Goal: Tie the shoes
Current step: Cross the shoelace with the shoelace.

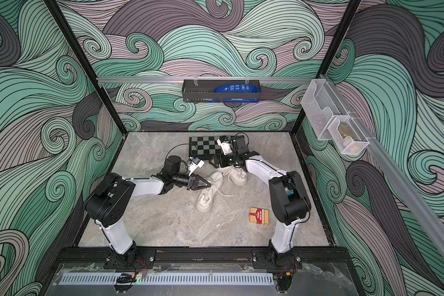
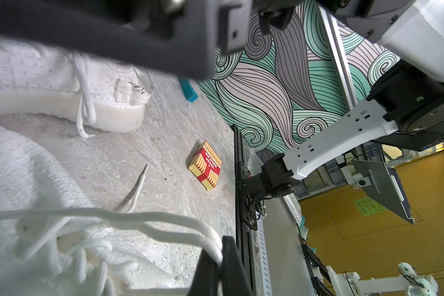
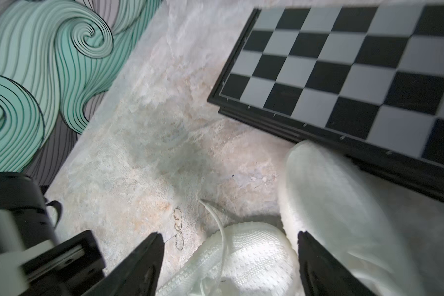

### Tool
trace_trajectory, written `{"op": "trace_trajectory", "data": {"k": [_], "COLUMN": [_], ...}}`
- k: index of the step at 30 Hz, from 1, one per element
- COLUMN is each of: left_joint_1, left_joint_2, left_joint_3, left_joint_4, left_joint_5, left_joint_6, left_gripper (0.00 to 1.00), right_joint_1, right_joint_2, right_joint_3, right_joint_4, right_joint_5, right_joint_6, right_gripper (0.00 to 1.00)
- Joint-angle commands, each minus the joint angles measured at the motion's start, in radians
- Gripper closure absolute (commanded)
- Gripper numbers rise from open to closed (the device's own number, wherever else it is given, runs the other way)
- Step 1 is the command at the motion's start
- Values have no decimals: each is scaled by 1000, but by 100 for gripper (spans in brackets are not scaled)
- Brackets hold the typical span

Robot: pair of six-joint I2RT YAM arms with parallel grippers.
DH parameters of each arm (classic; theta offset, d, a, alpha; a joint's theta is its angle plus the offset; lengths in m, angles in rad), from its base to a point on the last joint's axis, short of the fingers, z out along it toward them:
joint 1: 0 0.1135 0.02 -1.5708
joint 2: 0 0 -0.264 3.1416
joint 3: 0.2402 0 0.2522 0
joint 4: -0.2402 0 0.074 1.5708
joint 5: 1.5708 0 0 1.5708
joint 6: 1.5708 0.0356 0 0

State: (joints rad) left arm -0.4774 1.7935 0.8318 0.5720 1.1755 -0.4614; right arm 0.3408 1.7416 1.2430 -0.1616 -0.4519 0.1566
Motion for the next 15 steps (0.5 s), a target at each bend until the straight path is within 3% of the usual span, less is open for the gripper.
{"op": "trace_trajectory", "data": {"k": [1, 3, 5, 10, 15], "left_joint_1": [8, 14, 20, 25, 24], "left_joint_2": [-24, -17, -9, 4, 14], "left_joint_3": [-6, -15, -19, -26, -28], "left_joint_4": [122, 169, 204, 232, 227], "left_joint_5": [36, 35, 32, 11, 3], "left_joint_6": [-78, -120, -154, -181, -180], "left_gripper": [100, 100, 100, 100, 100], "right_joint_1": [1, 1, 4, 46, 186], "right_joint_2": [-108, -184, -269, -454, -502], "right_joint_3": [-98, -204, -325, -606, -721], "right_joint_4": [91, 211, 343, 549, 652], "right_joint_5": [-154, -239, -245, -45, 136], "right_joint_6": [-14, 20, 54, 75, 87], "right_gripper": [13, 12, 11, 11, 13]}}
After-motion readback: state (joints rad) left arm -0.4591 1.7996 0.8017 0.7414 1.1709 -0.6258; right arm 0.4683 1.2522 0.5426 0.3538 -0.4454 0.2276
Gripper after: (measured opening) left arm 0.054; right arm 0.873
